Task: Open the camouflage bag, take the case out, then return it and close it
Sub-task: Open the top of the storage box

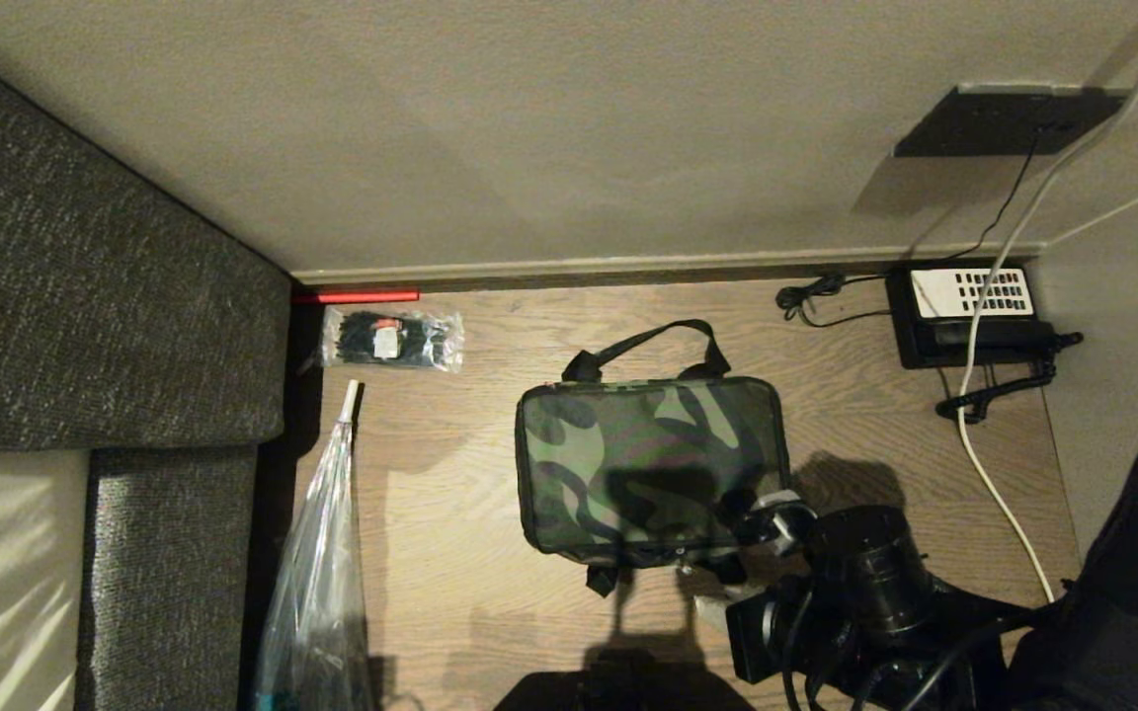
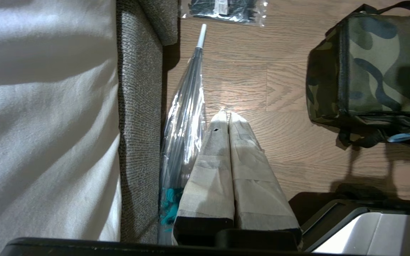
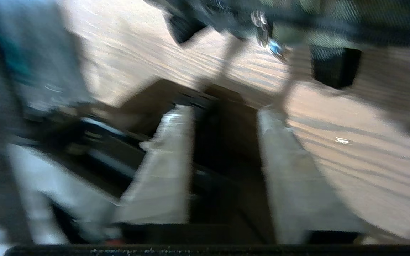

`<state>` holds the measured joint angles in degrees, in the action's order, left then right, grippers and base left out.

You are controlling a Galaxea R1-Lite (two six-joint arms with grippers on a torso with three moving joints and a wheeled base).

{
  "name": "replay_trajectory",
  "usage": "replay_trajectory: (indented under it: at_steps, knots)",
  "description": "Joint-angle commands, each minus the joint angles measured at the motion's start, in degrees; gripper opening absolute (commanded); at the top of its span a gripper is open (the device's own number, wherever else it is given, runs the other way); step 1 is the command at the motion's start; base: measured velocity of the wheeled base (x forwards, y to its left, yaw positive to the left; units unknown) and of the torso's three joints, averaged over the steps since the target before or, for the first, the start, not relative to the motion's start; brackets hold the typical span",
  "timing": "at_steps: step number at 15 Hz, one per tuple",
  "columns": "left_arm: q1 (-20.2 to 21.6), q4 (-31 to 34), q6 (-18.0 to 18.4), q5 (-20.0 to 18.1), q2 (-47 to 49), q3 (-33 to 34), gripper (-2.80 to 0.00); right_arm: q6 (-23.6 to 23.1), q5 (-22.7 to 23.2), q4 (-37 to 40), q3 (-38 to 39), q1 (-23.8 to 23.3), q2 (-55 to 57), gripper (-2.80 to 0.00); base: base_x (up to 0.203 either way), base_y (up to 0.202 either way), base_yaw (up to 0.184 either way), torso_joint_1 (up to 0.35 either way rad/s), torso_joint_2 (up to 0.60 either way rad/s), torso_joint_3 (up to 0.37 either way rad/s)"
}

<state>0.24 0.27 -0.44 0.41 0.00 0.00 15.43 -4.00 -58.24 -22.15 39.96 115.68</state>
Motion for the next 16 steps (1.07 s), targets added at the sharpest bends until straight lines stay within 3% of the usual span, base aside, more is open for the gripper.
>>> replay_trajectory:
  at_steps: [1, 6, 11, 16]
  knots:
    - [0.02, 0.00, 0.00, 0.02, 0.00, 0.18, -2.80, -1.71, -2.51, -2.91, 0.79, 1.71, 7.01, 0.00, 0.000, 0.000, 0.000, 0.000, 0.00, 0.000]
    - [0.02, 0.00, 0.00, 0.02, 0.00, 0.18, -2.80, -0.85, -7.37, -14.69, -2.36, 1.26, 16.53, 0.00, 0.000, 0.000, 0.000, 0.000, 0.00, 0.000]
    - [0.02, 0.00, 0.00, 0.02, 0.00, 0.18, -2.80, 1.31, -11.40, -18.38, -8.70, 0.82, 22.27, 0.00, 0.000, 0.000, 0.000, 0.000, 0.00, 0.000]
    - [0.02, 0.00, 0.00, 0.02, 0.00, 0.18, -2.80, 1.36, -11.73, -18.78, -11.38, -1.31, 23.59, 0.00, 0.000, 0.000, 0.000, 0.000, 0.00, 0.000]
